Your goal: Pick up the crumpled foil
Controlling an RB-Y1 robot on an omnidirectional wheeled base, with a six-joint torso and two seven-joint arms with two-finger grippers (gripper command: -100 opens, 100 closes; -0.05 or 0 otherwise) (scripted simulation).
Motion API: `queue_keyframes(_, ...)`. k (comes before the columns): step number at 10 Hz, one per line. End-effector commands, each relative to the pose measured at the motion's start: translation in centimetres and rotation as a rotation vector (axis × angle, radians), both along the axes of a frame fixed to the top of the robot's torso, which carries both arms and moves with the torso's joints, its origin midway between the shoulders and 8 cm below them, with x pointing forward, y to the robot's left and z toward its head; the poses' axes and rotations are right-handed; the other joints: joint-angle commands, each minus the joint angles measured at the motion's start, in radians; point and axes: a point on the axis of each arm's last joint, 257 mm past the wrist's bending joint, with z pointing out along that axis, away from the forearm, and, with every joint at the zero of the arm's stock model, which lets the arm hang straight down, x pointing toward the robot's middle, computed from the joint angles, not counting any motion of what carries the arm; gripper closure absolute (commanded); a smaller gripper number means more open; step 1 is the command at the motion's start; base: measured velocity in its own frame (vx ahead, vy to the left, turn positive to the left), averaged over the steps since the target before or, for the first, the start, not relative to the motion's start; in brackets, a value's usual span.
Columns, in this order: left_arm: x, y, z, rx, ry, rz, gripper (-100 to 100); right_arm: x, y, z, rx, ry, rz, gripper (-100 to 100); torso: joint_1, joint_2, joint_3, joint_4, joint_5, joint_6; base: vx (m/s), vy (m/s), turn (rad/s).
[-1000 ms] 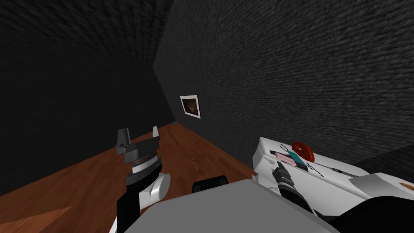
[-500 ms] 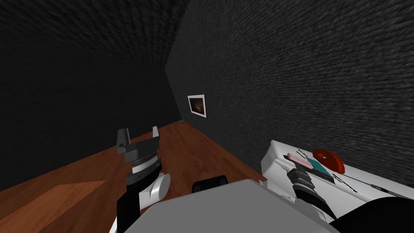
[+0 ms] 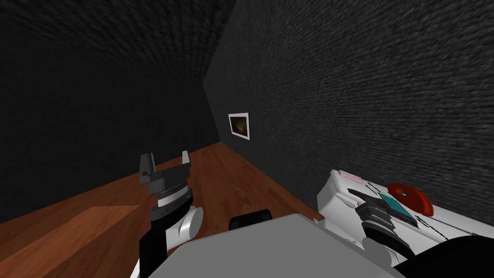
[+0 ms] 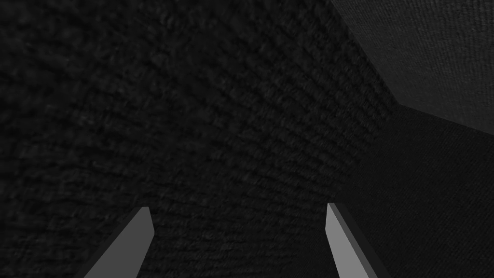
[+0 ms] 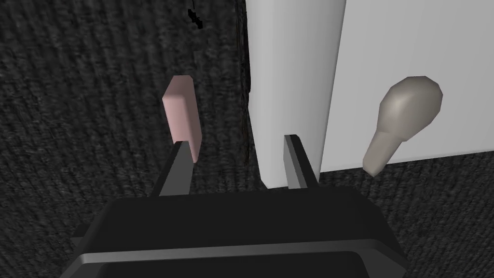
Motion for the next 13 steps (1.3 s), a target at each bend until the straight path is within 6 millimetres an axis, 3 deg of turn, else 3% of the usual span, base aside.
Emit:
queue_keyframes(1,0.0,0.0,0.0,0.0,0.0,0.0,0,0.0,0.0,0.0,0.0,0.0,0.0,100,0.0,0.0,0.0,0.0,0.0,0.0,-0.001,0.005,0.003)
queue_keyframes(4,0.0,0.0,0.0,0.0,0.0,0.0,0,0.0,0.1,-0.2,0.005,0.001,0.001,100,0.002,0.001,0.0,0.0,0.003,0.001,0.0,0.0,0.0)
queue_keyframes(6,0.0,0.0,0.0,0.0,0.0,0.0,0,0.7,-0.2,0.5,0.01,-0.003,0.027,-100,0.002,0.001,0.001,0.0,0.003,0.001,-0.032,-0.02,-0.006)
queue_keyframes(11,0.0,0.0,0.0,0.0,0.0,0.0,0,2.0,-0.8,1.9,0.024,-0.009,0.081,-100,-0.003,0.01,0.006,0.002,0.002,0.001,-0.12,-0.069,-0.01)
queue_keyframes(12,0.0,0.0,0.0,0.0,0.0,0.0,0,2.1,-0.8,2.0,0.026,-0.009,0.083,0,-0.001,0.006,0.004,0.002,0.002,0.001,-0.011,-0.007,-0.001)
queue_keyframes(13,0.0,0.0,0.0,0.0,0.0,0.0,0,2.9,-1.1,2.5,-0.01,-0.042,0.037,-100,0.001,0.003,0.002,0.001,0.003,0.001,-0.12,-0.051,0.363)
